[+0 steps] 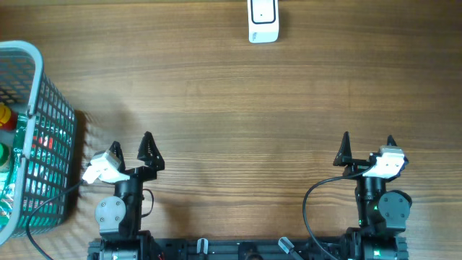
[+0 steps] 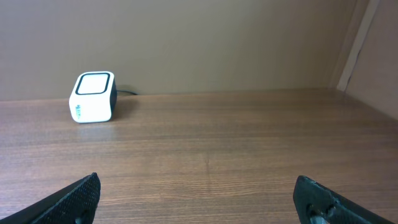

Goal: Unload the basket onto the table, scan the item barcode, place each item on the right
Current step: 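Move the left gripper over the basket toward the red-yellow bottle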

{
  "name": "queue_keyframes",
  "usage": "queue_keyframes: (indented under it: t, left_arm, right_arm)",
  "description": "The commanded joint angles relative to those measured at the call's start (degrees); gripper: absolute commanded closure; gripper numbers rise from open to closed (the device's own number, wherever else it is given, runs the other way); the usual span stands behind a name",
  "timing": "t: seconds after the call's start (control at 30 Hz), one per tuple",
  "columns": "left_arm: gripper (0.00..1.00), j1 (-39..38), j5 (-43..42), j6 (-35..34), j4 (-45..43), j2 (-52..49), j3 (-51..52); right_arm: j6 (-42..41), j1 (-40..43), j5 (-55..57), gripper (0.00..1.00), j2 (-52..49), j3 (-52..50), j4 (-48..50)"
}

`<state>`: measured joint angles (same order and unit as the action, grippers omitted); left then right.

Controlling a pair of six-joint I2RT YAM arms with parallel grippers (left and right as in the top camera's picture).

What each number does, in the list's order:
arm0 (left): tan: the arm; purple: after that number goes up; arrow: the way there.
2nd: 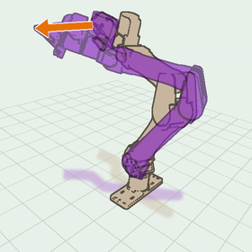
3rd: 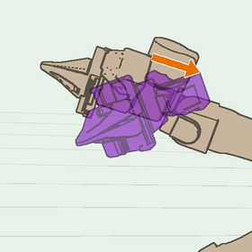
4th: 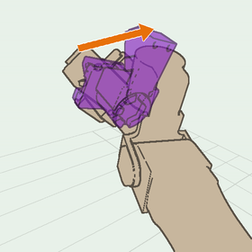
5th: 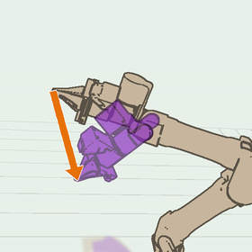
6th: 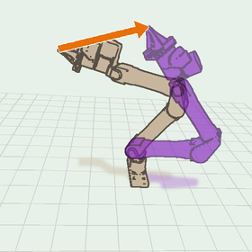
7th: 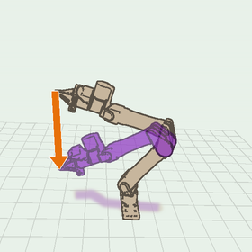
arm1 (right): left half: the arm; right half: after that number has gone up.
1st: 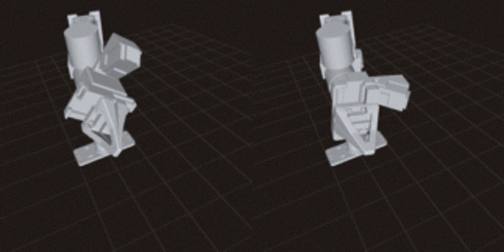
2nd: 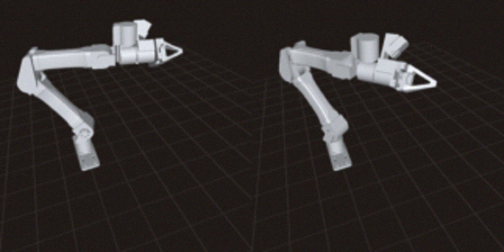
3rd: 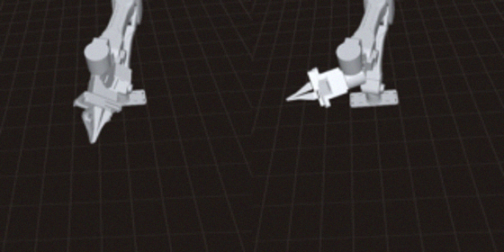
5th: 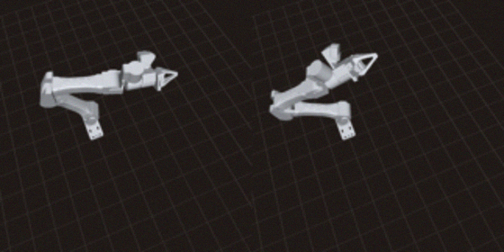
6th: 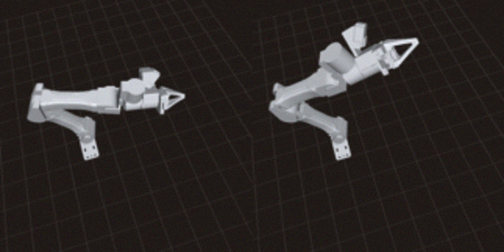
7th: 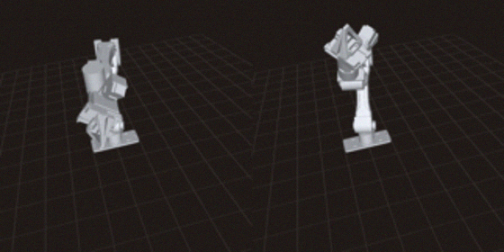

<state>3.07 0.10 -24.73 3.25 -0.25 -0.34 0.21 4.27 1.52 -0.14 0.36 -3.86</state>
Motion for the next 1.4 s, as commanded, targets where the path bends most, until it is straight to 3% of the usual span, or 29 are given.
queue_keyframes:
  t: [0.0, 0.87, 0.93, 1.0, 1.2, 1.37]
  left_arm:
    - [0.00, -0.59, 15.63, 9.99, -0.48, -0.13, 0.00]
    - [0.00, -0.59, 15.58, 9.92, -0.57, -0.13, 0.00]
    - [0.00, -0.59, 10.38, 8.24, -1.49, -0.13, 0.00]
    - [0.00, -0.72, -2.51, 8.20, -5.14, -0.13, -1.16]
    - [0.00, -1.57, 1.16, 9.77, 6.64, -2.58, -19.82]
    - [0.00, -1.57, 9.77, 12.79, 22.58, -21.44, -48.74]
  right_arm:
    - [4.28, 2.34, -6.64, 0.00, -0.66, -0.04, 4.02]
    - [4.31, 2.34, -6.64, 0.00, -0.66, -0.04, 4.02]
    - [4.31, 2.34, -6.64, 0.00, -0.66, -0.04, 4.02]
    - [4.31, 2.34, -6.64, 0.00, -0.66, -0.04, 4.02]
    - [4.31, 2.34, -6.64, 0.00, -0.66, -0.04, 4.02]
    - [4.31, 2.34, -6.64, 0.00, -0.66, -0.04, 4.02]
